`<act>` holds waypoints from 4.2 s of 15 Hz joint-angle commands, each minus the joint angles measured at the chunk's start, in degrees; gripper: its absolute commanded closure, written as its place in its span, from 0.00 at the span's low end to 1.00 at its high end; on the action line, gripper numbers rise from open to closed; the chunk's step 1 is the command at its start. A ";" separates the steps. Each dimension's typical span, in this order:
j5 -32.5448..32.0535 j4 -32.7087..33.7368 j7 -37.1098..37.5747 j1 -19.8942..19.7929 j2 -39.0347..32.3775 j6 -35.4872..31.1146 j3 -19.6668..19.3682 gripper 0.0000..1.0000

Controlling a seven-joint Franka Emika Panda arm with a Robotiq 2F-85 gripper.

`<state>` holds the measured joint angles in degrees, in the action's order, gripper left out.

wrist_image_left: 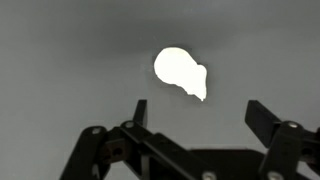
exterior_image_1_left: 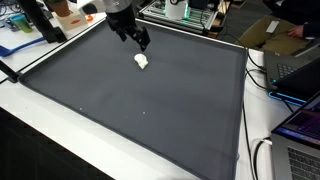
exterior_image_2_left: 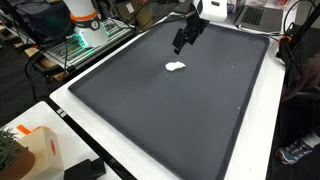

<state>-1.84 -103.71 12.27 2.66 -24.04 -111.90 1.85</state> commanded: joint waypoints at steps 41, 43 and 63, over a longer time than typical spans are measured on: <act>7.19 6.17 -9.43 -4.76 7.13 5.61 -3.19 0.00; 7.23 2.00 -11.87 -4.81 11.15 3.32 -3.12 0.00; 10.12 -27.36 -24.16 -5.97 34.45 -2.96 -4.26 0.00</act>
<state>7.87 -119.83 -7.31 -3.71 0.61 -111.71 -2.18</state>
